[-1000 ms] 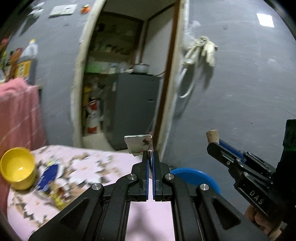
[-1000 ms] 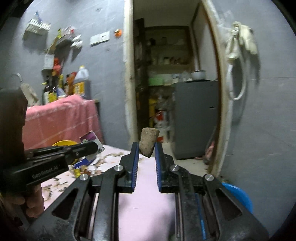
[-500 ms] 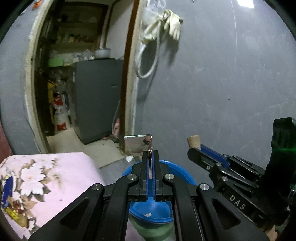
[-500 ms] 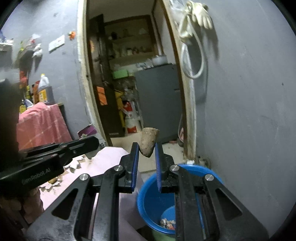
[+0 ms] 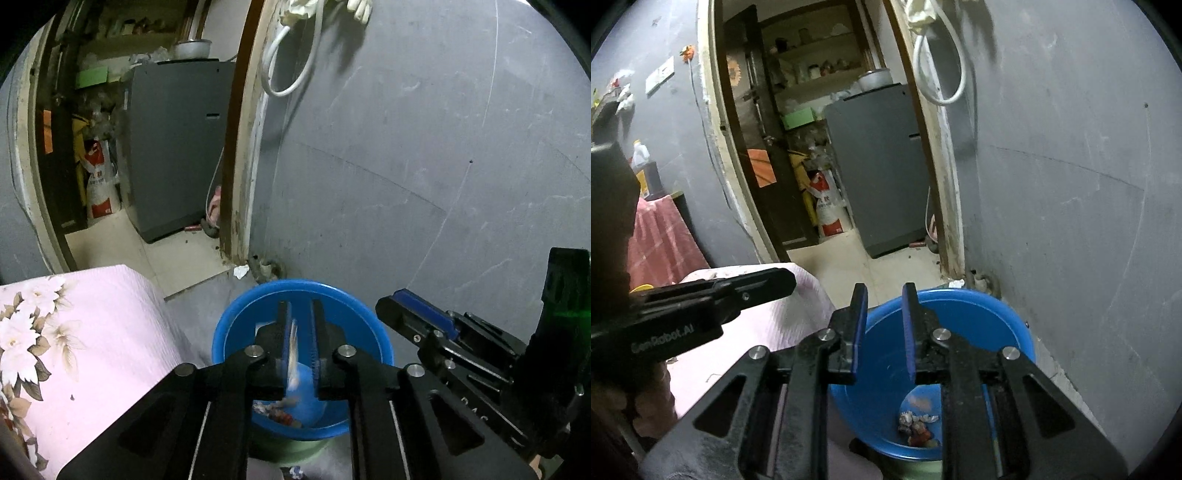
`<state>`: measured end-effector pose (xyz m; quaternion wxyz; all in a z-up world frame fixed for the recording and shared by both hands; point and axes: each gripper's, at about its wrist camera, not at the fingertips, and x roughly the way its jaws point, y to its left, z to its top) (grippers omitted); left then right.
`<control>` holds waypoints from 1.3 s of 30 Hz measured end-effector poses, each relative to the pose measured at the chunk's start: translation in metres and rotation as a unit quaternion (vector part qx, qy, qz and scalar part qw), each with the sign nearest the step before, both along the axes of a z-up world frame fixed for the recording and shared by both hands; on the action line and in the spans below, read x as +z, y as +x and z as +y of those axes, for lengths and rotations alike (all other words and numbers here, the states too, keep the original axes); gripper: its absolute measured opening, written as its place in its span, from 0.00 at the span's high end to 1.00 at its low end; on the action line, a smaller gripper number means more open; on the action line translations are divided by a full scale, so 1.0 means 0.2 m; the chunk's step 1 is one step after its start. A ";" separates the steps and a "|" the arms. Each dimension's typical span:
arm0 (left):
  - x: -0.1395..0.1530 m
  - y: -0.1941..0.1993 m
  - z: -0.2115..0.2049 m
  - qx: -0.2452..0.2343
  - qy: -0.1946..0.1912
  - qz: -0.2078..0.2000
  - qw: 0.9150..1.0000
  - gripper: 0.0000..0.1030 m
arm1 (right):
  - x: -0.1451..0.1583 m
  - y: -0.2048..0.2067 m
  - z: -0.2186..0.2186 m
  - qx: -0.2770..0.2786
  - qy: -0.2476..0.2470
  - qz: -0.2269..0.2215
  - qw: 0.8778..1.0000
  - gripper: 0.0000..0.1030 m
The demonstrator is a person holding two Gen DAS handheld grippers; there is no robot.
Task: Collect trash
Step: 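Carry both items over the blue bucket and open both grippers, then move both grippers back toward the trash on the table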
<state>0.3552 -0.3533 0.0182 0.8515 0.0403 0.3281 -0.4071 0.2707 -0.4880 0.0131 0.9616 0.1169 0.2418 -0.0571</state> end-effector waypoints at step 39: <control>0.31 -0.37 1.21 0.267 -0.068 -0.111 0.955 0.23 | 0.31 -0.17 0.76 0.084 -0.024 -0.088 0.992 0.00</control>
